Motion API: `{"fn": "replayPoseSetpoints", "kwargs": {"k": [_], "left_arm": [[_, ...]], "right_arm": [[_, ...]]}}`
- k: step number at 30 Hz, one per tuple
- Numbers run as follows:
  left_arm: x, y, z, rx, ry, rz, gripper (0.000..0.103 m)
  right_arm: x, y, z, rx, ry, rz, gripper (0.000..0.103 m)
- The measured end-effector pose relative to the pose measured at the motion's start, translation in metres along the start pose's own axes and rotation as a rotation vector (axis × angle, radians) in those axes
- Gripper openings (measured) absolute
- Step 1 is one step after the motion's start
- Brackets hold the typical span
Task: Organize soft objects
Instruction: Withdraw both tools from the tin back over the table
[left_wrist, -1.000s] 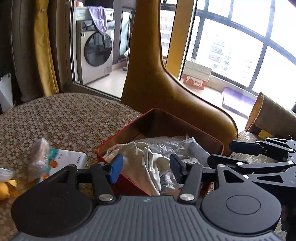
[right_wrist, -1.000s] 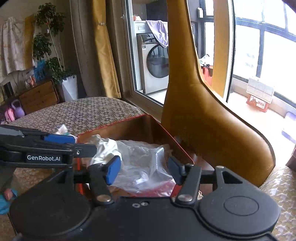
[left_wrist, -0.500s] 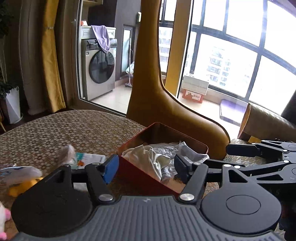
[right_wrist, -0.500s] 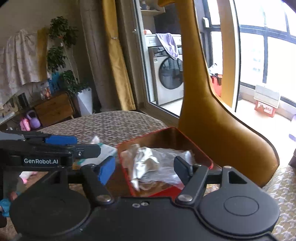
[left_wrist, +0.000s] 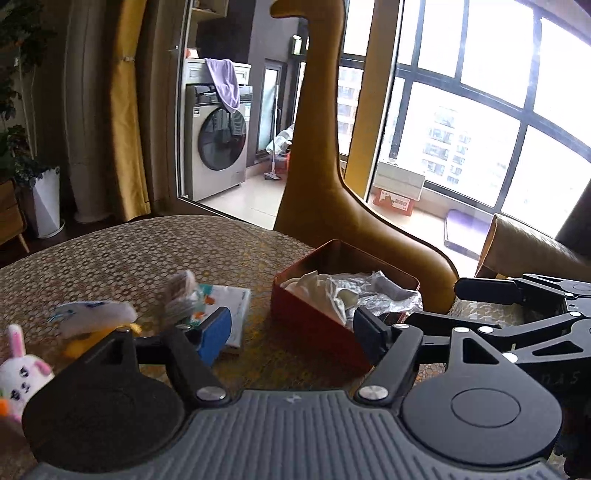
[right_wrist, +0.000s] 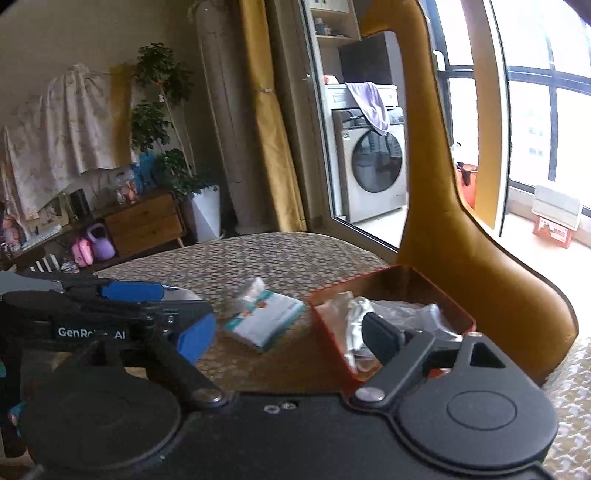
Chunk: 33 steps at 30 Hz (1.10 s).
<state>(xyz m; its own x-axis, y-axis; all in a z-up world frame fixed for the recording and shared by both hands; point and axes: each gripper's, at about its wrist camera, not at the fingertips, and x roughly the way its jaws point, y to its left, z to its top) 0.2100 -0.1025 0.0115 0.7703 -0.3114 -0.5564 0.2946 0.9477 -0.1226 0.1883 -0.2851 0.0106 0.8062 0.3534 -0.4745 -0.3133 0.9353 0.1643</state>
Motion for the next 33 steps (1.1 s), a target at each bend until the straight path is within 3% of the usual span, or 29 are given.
{"fn": "replayPoseSetpoints", "kwargs": {"k": [3,13,18,23,33], "left_arm": [[-0.012,0.009,-0.006,-0.017,-0.002,0.01,0.08],[-0.044,0.045,-0.024,-0.048,-0.026,0.057,0.083],[-0.053,0.062,-0.034,-0.071,-0.038,0.08,0.091],[-0.06,0.084,-0.048,-0.091,-0.056,0.101,0.1],[-0.056,0.124,-0.078,-0.124,-0.095,0.173,0.102]], "right_arm": [[-0.005,0.016,-0.004,-0.017,-0.016,0.012,0.091],[-0.003,0.052,-0.013,-0.004,-0.037,0.069,0.1],[0.0,0.067,-0.015,-0.002,-0.034,0.103,0.101],[0.009,0.081,-0.016,-0.019,-0.014,0.129,0.101],[0.039,0.099,-0.021,-0.028,0.059,0.165,0.101]]}}
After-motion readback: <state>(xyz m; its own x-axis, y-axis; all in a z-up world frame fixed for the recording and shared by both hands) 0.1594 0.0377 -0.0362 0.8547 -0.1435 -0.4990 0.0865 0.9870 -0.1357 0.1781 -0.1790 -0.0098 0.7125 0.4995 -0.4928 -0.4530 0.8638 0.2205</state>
